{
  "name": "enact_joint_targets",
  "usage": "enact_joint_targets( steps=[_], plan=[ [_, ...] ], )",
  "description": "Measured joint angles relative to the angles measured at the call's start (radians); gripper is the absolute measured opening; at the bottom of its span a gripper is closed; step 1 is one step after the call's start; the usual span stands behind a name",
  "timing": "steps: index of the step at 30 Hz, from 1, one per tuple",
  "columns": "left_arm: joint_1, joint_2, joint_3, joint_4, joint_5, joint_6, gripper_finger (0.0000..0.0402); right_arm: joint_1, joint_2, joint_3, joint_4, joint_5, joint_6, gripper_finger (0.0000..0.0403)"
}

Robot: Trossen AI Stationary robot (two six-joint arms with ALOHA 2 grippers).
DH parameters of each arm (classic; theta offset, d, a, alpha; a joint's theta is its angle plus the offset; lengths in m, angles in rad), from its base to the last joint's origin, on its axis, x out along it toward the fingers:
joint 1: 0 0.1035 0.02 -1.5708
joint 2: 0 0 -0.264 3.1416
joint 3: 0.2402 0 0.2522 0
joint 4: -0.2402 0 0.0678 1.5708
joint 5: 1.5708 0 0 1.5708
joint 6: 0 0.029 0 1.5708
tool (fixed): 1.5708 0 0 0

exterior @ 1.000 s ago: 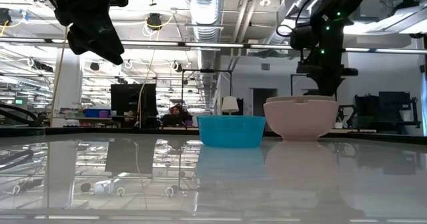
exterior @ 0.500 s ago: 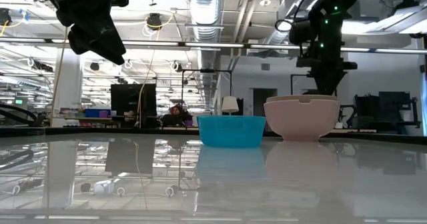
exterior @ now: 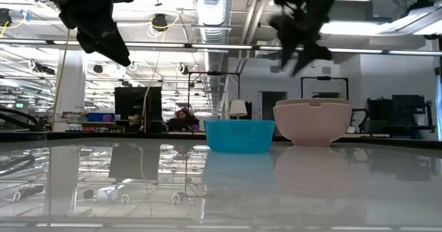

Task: Nest bowls inside each other
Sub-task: Stack the blue bowl on top of the blue-patterned bowl

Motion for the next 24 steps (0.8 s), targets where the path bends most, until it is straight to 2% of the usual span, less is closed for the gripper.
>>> enact_joint_targets(
  steps=[5, 11, 17, 24],
  plan=[
    [0.0, 0.0, 0.0, -0.003, 0.0, 0.07, 0.0135, 0.249, 0.062, 0.0, 0.193, 0.109, 0.119, 0.0198],
    [0.001, 0.0, 0.0, -0.03, 0.0, 0.142, 0.0135, 0.411, 0.204, 0.0, 0.248, 0.181, 0.17, 0.0184],
    [0.002, 0.0, 0.0, -0.018, 0.0, 0.19, 0.0135, 0.426, 0.317, -0.001, 0.235, 0.184, 0.258, 0.0173],
    [0.003, 0.0, 0.0, -0.019, 0.0, 0.203, 0.0135, 0.404, 0.334, 0.0, 0.22, 0.247, 0.319, 0.0171]
  ],
)
